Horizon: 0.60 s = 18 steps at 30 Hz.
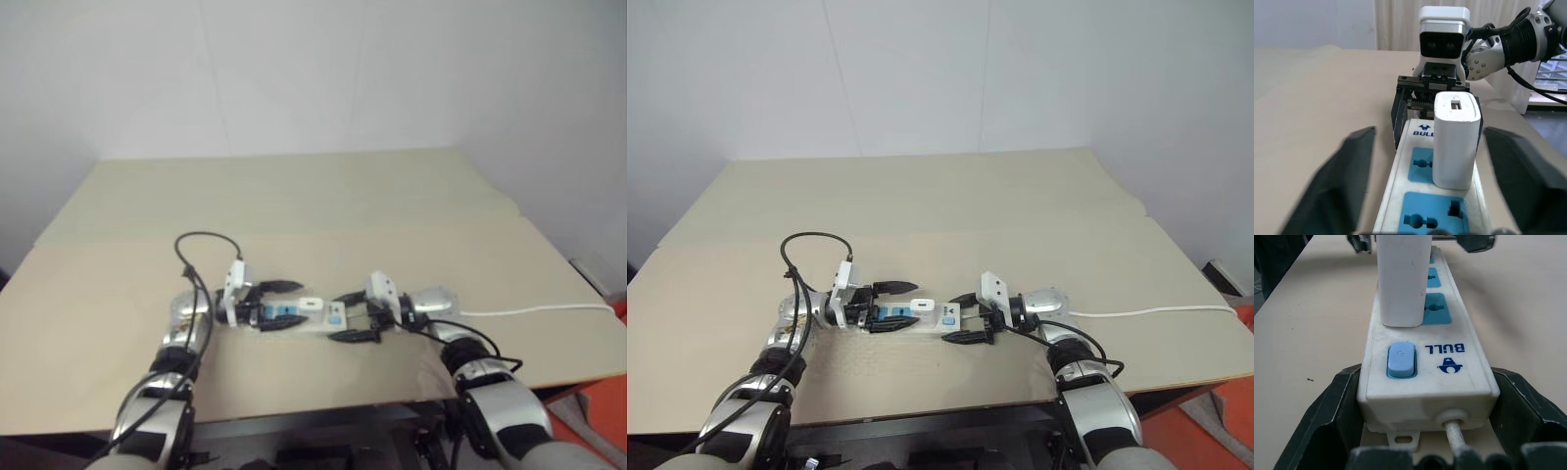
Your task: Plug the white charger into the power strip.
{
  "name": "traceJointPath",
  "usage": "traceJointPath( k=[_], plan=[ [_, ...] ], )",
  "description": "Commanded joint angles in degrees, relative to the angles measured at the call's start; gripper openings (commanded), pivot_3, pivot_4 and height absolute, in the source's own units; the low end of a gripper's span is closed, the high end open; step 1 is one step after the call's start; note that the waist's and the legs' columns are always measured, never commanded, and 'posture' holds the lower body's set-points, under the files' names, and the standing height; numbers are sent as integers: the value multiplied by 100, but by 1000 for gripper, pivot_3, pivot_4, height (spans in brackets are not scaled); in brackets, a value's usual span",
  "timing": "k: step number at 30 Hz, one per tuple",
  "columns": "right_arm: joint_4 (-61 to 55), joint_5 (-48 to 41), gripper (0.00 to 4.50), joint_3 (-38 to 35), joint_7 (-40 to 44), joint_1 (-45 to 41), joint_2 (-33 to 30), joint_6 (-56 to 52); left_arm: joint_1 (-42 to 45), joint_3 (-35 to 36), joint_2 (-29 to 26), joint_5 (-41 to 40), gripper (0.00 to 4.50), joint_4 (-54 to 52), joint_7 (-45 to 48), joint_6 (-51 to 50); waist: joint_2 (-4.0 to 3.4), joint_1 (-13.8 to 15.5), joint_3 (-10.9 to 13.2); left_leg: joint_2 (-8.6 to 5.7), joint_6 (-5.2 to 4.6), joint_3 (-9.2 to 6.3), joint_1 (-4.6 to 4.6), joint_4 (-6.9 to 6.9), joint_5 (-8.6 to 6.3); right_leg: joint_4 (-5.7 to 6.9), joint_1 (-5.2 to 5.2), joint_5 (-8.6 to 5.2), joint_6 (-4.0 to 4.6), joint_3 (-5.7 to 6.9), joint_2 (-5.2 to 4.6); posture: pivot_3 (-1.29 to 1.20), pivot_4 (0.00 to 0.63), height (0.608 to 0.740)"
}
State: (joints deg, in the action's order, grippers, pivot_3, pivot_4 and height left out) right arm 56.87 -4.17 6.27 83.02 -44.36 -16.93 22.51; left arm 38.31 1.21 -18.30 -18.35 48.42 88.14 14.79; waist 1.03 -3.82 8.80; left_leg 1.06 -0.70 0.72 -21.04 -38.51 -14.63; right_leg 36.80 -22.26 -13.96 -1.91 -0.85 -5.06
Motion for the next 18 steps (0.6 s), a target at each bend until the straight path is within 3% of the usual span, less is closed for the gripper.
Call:
traceJointPath(
  k=[1,5,10,13,18],
  plan=[
    [103,201,3416,250,123,97,48,80,-140,-15,23,-17,4488,130,132,-212,0,-1,0,0,0,0,0,0,0,0,0,0,0,0,0,0,150,740],
    [123,206,3416,249,128,70,44,83,-172,-14,-166,-176,4488,-331,317,-561,0,-12,0,0,0,0,-2,0,0,-2,-1,0,0,0,0,0,150,740],
    [123,217,3416,245,103,40,30,61,-354,-254,-1007,-606,4488,-1352,436,-1453,4,-26,4,6,0,0,-8,9,0,-2,-12,0,0,-3,7,0,150,740],
    [130,198,4440,216,102,22,7,133,-618,-229,-1790,-967,4500,-1873,436,-1395,14,-10,16,10,0,-1,-13,12,0,-4,-18,0,0,-2,7,0,150,740],
    [138,149,4477,190,222,-7,-79,209,-720,126,-2595,-1293,4500,-1857,436,-1572,27,22,23,7,0,-2,-15,12,0,-5,-22,0,1,0,-8,0,150,740]
  ],
)
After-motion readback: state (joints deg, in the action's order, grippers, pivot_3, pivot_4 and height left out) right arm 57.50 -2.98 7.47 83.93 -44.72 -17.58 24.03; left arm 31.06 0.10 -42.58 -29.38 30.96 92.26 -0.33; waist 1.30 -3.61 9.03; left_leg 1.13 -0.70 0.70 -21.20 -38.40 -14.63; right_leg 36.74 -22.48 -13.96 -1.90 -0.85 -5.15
